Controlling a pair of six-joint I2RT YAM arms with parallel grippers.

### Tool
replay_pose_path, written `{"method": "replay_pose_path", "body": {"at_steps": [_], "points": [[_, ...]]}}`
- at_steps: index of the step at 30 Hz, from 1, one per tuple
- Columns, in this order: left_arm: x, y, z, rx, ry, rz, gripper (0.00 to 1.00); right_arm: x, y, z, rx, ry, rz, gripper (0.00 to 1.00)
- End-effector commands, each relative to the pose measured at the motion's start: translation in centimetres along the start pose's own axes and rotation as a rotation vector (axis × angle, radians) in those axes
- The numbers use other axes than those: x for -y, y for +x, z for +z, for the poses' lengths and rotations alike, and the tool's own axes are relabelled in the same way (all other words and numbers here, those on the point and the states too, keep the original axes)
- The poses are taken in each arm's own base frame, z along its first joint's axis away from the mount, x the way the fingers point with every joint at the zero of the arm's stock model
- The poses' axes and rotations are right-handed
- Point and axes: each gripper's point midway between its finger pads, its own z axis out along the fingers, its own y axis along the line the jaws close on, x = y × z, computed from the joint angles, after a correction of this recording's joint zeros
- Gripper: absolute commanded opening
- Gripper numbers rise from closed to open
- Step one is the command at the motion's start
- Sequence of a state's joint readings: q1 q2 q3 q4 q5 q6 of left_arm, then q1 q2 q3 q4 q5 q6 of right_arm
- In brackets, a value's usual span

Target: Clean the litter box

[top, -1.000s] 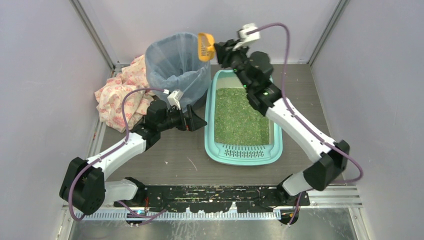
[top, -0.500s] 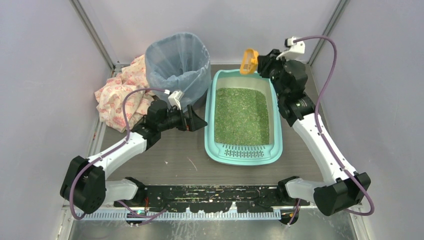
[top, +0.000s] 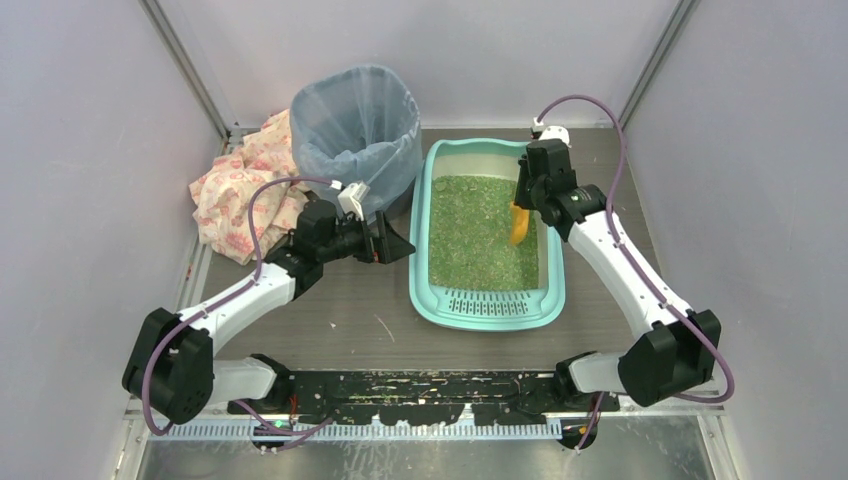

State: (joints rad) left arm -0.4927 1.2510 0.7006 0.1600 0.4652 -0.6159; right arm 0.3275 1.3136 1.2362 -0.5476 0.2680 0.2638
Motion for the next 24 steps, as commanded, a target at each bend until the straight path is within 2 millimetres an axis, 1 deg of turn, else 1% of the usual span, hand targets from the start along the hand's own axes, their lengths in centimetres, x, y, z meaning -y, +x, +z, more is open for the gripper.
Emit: {"method": "replay_pose_path", "body": {"at_steps": [1, 4, 8, 11, 15, 17, 20, 24], "points": [[1.2, -1.7, 0.1, 0.042, 0.046, 0.047, 0.94, 1.1, -1.6, -1.1, 0.022, 0.107, -0.072, 0.01], [1.2, -1.7, 0.1, 0.042, 0.044, 0.048, 0.94, 1.4, -1.1, -0.7, -0.002, 0.159, -0.117, 0.01], [1.2, -1.7, 0.1, 0.041, 0.044, 0.048, 0.94, 1.0, 0.1, 0.8, -0.028, 0.151, -0.134, 0.01], [1.2, -1.7, 0.1, 0.042, 0.042, 0.049, 0.94, 0.6, 0.9, 2.2, -0.039, 0.138, -0.136, 0.01], [1.2, -1.7, 0.0, 0.043, 0.040, 0.051, 0.94, -0.1, 2.6, 4.9, -0.081, 0.070, -0.099, 0.01], [1.2, -1.7, 0.0, 0.044, 0.040, 0.054, 0.94, -0.3, 3.1, 5.6, -0.093, 0.040, -0.074, 0.01], [1.1, -1.7, 0.0, 0.045, 0.035, 0.055, 0.94, -0.8, 3.3, 6.0, -0.095, 0.004, -0.046, 0.01], [1.1, -1.7, 0.0, 0.043, 0.036, 0.053, 0.94, -1.4, 2.5, 5.5, -0.075, -0.062, 0.002, 0.01]]}}
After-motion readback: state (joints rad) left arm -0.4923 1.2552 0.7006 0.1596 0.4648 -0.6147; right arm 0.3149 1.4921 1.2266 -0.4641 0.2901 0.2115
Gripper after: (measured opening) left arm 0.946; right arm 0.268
